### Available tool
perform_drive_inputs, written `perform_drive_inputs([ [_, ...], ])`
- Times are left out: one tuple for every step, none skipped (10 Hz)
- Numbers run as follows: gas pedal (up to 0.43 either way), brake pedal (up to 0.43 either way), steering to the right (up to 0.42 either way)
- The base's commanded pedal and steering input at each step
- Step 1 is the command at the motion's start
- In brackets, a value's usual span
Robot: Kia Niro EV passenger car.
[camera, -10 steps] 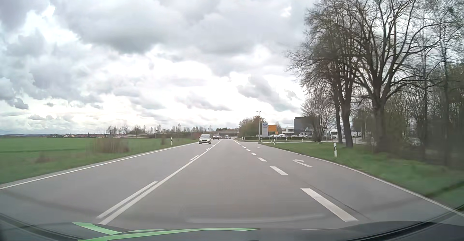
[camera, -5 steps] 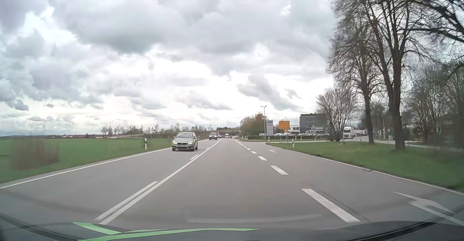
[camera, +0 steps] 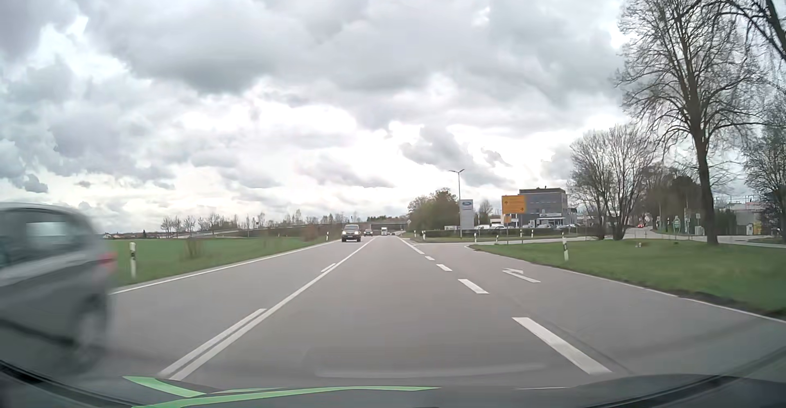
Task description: Follow the waypoints while adhering to traffic rules and regulations
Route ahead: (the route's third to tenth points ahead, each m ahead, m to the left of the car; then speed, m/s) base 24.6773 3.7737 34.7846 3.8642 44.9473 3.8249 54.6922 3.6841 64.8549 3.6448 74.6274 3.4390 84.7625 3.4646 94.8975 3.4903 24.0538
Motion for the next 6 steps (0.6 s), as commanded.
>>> perform_drive_inputs([
  [0.189,0.000,0.000],
  [0.189,0.000,0.000],
  [0.177,0.000,0.000],
  [0.177,0.000,0.000],
  [0.169,0.000,0.000],
  [0.169,0.000,0.000],
])
